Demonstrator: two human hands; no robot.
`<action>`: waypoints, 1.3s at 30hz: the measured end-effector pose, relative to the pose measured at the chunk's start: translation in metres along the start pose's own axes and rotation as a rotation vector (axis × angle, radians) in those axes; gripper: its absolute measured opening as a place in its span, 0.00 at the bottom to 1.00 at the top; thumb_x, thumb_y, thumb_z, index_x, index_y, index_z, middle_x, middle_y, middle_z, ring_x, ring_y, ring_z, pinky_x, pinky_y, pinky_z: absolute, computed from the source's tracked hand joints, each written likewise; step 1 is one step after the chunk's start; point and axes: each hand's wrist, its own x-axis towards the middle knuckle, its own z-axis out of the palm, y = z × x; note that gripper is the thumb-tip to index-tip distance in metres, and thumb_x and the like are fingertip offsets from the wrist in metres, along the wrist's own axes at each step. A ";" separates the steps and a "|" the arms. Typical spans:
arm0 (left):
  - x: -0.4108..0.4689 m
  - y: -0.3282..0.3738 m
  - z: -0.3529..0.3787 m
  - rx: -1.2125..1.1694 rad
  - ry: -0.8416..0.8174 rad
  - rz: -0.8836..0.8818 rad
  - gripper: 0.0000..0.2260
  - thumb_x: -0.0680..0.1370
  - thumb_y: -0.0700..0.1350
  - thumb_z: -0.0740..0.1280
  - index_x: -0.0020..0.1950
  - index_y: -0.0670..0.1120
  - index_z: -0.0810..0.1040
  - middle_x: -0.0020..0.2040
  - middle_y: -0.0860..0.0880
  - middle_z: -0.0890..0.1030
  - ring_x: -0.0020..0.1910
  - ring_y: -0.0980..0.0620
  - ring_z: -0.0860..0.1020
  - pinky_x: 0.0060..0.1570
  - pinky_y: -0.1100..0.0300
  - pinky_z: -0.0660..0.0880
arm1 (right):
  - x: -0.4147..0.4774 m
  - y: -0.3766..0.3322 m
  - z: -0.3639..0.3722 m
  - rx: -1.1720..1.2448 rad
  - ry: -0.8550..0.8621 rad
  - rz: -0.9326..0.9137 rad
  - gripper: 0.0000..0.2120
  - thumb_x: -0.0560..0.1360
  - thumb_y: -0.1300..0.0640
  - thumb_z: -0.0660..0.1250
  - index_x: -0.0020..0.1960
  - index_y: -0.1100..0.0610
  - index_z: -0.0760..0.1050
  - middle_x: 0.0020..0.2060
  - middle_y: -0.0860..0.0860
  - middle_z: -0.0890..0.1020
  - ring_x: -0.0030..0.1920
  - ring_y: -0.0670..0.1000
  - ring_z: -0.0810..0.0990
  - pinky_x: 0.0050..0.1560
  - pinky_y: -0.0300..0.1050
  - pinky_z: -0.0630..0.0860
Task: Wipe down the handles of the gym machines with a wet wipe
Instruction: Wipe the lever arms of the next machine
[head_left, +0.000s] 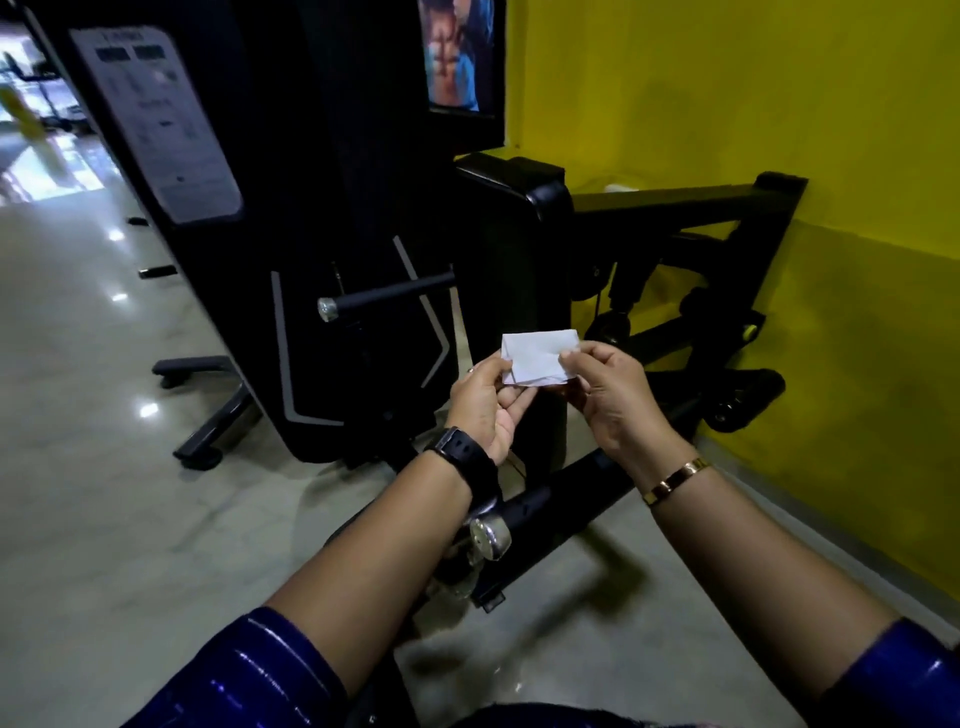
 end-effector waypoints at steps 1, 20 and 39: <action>0.002 0.000 0.002 0.009 0.002 0.031 0.11 0.81 0.36 0.60 0.63 0.37 0.75 0.44 0.43 0.83 0.43 0.50 0.83 0.42 0.61 0.82 | 0.007 -0.003 -0.001 -0.005 -0.038 0.010 0.04 0.76 0.69 0.63 0.47 0.62 0.76 0.41 0.56 0.82 0.41 0.50 0.82 0.38 0.39 0.79; -0.022 -0.036 0.030 -0.034 0.334 0.382 0.14 0.80 0.33 0.58 0.63 0.36 0.76 0.47 0.41 0.84 0.42 0.51 0.84 0.50 0.59 0.81 | 0.047 -0.022 -0.028 -0.011 -0.587 0.237 0.05 0.75 0.69 0.66 0.50 0.63 0.76 0.39 0.53 0.84 0.37 0.47 0.83 0.35 0.38 0.79; -0.073 -0.101 -0.052 0.118 0.629 0.360 0.19 0.84 0.47 0.52 0.65 0.39 0.75 0.66 0.41 0.77 0.68 0.47 0.73 0.72 0.53 0.65 | -0.030 0.105 -0.066 -1.230 -1.058 -1.152 0.20 0.73 0.64 0.56 0.62 0.62 0.77 0.59 0.58 0.80 0.60 0.57 0.79 0.63 0.54 0.73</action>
